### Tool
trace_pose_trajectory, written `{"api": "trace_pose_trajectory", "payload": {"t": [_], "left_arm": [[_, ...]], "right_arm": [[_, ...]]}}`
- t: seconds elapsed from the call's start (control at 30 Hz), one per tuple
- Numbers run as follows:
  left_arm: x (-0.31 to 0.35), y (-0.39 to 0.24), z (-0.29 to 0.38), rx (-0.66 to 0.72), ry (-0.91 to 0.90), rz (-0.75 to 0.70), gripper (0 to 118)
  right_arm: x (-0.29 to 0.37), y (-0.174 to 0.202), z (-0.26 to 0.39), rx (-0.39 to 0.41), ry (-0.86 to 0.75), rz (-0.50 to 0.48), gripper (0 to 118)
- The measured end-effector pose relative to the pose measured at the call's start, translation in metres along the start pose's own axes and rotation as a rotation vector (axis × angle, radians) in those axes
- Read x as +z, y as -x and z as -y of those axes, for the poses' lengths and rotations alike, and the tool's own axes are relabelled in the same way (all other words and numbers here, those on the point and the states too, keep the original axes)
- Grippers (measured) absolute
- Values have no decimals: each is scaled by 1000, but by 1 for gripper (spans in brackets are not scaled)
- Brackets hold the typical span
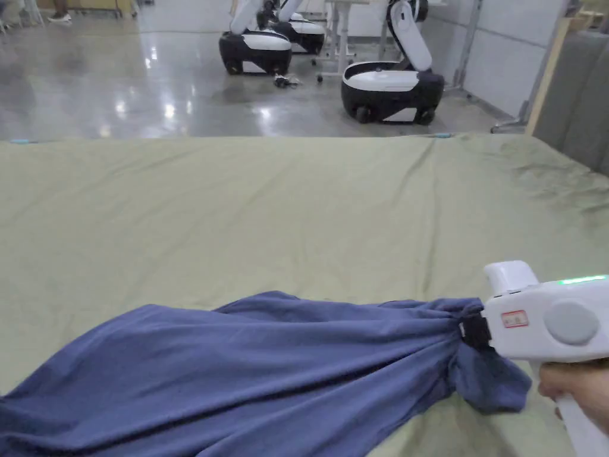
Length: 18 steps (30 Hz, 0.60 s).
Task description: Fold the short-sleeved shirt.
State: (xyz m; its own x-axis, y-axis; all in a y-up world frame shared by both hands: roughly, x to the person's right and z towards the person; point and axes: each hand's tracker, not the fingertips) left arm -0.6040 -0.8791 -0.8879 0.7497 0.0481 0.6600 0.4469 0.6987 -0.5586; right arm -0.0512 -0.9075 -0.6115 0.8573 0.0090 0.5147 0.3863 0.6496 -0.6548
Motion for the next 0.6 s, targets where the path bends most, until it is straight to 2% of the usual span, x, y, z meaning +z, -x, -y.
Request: {"api": "trace_pose_trajectory", "payload": {"t": [0.1, 0.27, 0.33, 0.4, 0.53, 0.6], "left_arm": [[26, -3, -13, -30, -106, -23, 2], [55, 24, -43, 111, -209, 8, 2], [73, 26, -65, 103, -226, 7, 2], [92, 28, -87, 79, -298, -23, 2], [132, 42, -130, 153, -414, -28, 2], [151, 38, -150, 139, -455, -68, 2]], "right_arm": [[33, -1, -1, -6, -70, -30, 12], [99, 13, -20, 39, -216, -34, 12], [125, 15, -37, 57, -298, -31, 12], [150, 19, -52, 44, -370, -25, 12], [196, 17, -84, 21, -480, 18, 12], [214, 11, -99, 15, -524, 28, 12]]}}
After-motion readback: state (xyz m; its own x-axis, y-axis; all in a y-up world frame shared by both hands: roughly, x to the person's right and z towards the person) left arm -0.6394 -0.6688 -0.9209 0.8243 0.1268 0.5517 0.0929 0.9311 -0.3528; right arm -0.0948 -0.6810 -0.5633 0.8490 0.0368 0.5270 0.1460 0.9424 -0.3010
